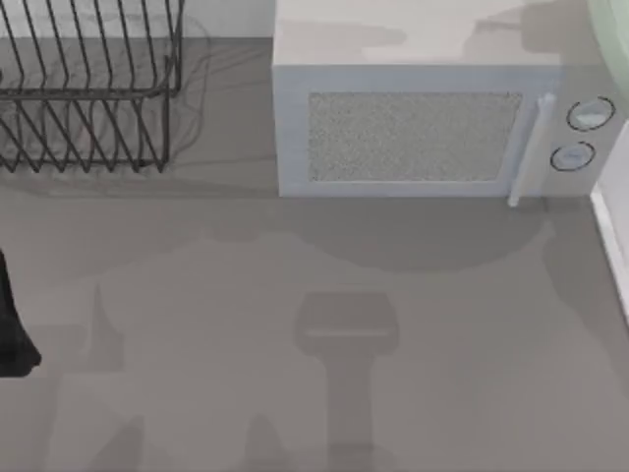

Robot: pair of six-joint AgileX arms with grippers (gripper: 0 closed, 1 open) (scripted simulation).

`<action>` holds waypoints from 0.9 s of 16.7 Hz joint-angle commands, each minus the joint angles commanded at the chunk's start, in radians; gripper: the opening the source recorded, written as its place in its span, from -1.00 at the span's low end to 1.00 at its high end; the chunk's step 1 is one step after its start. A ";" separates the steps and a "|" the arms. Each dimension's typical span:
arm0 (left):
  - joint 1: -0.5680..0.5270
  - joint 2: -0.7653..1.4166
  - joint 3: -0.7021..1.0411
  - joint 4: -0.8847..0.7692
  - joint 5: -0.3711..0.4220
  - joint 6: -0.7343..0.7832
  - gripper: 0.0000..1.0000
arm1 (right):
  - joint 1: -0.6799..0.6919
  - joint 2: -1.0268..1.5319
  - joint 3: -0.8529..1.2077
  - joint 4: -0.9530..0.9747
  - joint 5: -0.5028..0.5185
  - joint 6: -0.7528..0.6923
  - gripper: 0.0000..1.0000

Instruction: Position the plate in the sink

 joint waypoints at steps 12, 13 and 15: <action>0.000 0.000 0.000 0.000 0.000 0.000 1.00 | -0.242 0.462 0.230 0.161 -0.061 -0.406 -1.00; 0.000 0.000 0.000 0.000 0.000 0.000 1.00 | -0.242 0.462 0.230 0.161 -0.061 -0.406 -1.00; 0.000 0.000 0.000 0.000 0.000 0.000 1.00 | -0.242 0.462 0.230 0.161 -0.061 -0.406 -0.85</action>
